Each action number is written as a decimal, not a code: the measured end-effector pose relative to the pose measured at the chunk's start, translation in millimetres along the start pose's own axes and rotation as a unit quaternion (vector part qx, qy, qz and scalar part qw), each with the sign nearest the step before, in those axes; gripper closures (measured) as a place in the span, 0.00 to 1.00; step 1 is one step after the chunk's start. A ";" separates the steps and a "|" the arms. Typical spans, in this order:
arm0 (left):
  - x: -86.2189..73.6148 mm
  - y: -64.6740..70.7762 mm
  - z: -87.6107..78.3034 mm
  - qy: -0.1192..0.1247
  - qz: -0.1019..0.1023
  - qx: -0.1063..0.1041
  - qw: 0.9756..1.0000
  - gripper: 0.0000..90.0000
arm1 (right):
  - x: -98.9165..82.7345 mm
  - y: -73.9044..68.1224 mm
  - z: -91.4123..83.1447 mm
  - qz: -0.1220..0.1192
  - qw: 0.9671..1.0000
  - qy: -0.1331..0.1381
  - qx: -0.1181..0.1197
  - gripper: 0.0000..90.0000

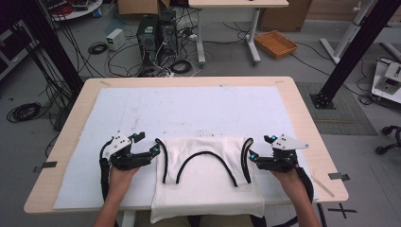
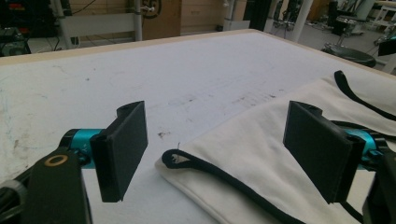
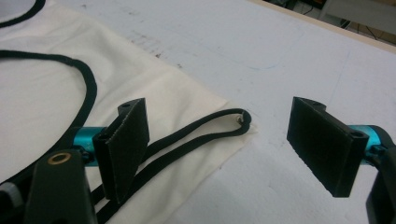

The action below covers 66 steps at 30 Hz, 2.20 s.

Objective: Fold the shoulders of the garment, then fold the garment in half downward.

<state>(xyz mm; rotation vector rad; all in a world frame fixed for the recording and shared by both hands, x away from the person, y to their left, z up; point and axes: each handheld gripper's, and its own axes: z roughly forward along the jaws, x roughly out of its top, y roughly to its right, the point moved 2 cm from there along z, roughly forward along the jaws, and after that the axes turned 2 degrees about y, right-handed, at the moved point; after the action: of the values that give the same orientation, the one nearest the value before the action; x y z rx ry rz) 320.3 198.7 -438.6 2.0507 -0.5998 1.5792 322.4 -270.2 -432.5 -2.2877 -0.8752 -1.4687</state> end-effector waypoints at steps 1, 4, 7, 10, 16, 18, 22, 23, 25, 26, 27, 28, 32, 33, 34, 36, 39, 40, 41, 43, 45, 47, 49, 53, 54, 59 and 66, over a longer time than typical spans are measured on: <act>-0.3 -0.9 -0.2 0.001 0.000 0.001 1.000 0.24 | -0.1 1.2 -0.6 0.009 1.000 0.001 -0.001 0.23; -0.3 -3.3 -0.1 0.004 -0.001 0.005 1.000 0.24 | -0.9 3.8 1.4 0.016 1.000 0.001 -0.001 0.23; -0.4 -3.1 -0.8 0.002 0.001 0.006 1.000 0.24 | -2.4 1.9 2.9 0.013 1.000 -0.004 0.003 0.23; -0.1 -1.9 -2.6 0.004 0.003 0.006 1.000 0.24 | -1.2 1.7 1.5 0.011 1.000 0.001 0.005 0.23; -0.9 -1.1 -3.4 0.002 0.003 0.002 1.000 0.24 | -0.8 3.0 -1.9 0.016 1.000 0.006 0.007 0.23; -1.3 -0.6 -3.4 0.001 0.004 0.002 1.000 0.24 | -0.5 3.3 -2.2 0.019 1.000 0.006 0.008 0.23; -1.6 -1.0 -4.1 0.001 0.001 0.004 1.000 0.24 | 0.3 3.9 -1.7 0.018 1.000 0.009 0.009 0.23; -1.7 -1.2 -4.3 0.001 0.001 0.004 1.000 0.24 | 0.4 4.0 -1.5 0.018 1.000 0.009 0.009 0.23; -2.3 -1.2 -4.7 -0.001 0.002 0.004 1.000 0.24 | 0.3 3.9 -1.1 0.019 1.000 0.008 0.010 0.23; -2.3 -1.2 -4.7 -0.001 0.002 0.004 1.000 0.24 | 0.3 3.9 -1.1 0.019 1.000 0.008 0.010 0.23; -2.3 -1.2 -4.7 -0.001 0.002 0.004 1.000 0.24 | 0.3 3.7 -0.8 0.021 1.000 0.008 0.009 0.23; -3.1 -1.0 -5.3 -0.002 0.003 0.005 1.000 0.24 | 0.3 3.7 -0.8 0.021 1.000 0.008 0.009 0.23; -3.0 -1.7 -5.1 -0.003 0.002 0.007 1.000 0.24 | 1.9 2.9 1.5 0.018 1.000 0.009 0.011 0.23; -3.0 -1.9 -4.5 -0.004 0.001 0.009 1.000 0.24 | 1.9 2.7 1.7 0.019 1.000 0.008 0.011 0.23; -3.0 -2.5 -3.7 -0.007 0.001 0.012 1.000 0.25 | 1.9 2.6 2.0 0.019 1.000 0.007 0.011 0.23; -3.4 -4.7 0.1 -0.030 -0.008 0.031 0.999 0.25 | 2.0 3.0 3.0 0.018 1.000 0.003 0.013 0.23; -0.8 -10.8 7.1 -0.050 -0.021 0.035 0.998 0.27 | 3.4 5.2 6.3 0.014 1.000 0.000 0.014 0.23; 1.6 -12.6 9.2 -0.051 -0.021 0.036 0.998 0.29 | 4.4 6.5 8.1 0.016 1.000 -0.004 0.014 0.23; 4.4 -13.9 12.3 -0.052 -0.021 0.034 0.998 0.30 | 5.6 8.4 9.8 0.016 1.000 -0.004 0.013 0.23; 9.6 -16.0 20.8 -0.060 -0.019 0.027 0.998 0.30 | 9.1 11.7 13.2 0.024 1.000 -0.005 0.010 0.23; 11.6 -17.1 25.7 -0.071 -0.016 0.023 0.997 0.31 | 10.9 13.6 15.8 0.028 1.000 -0.005 0.010 0.23; 13.6 -18.6 44.5 -0.106 -0.012 0.020 0.994 0.31 | 13.8 21.3 30.1 0.038 0.999 -0.019 0.004 0.24; 11.4 -20.3 55.6 -0.131 -0.008 0.023 0.991 0.31 | 13.3 23.0 38.6 0.043 0.999 -0.032 0.001 0.27; 1.8 -21.5 70.2 -0.174 -0.001 0.026 0.984 0.36 | 10.7 22.0 64.4 0.035 0.996 -0.082 -0.001 0.35; -1.1 -22.5 71.8 -0.189 0.010 0.027 0.982 0.39 | 10.1 21.5 67.6 0.035 0.995 -0.090 0.001 0.40; -6.4 -23.6 73.8 -0.206 0.011 0.029 0.978 0.58 | 3.6 26.1 77.4 0.018 0.991 -0.130 -0.006 0.57; -6.7 -25.4 71.5 -0.209 0.005 0.005 0.978 0.89 | 2.1 33.3 75.7 0.035 0.991 -0.132 0.016 0.75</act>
<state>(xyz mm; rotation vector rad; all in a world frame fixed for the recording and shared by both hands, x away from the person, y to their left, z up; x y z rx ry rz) 388.4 175.3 -463.5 2.4079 -0.7486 1.1560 398.5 -254.9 -461.3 -2.4991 -0.8683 -1.1322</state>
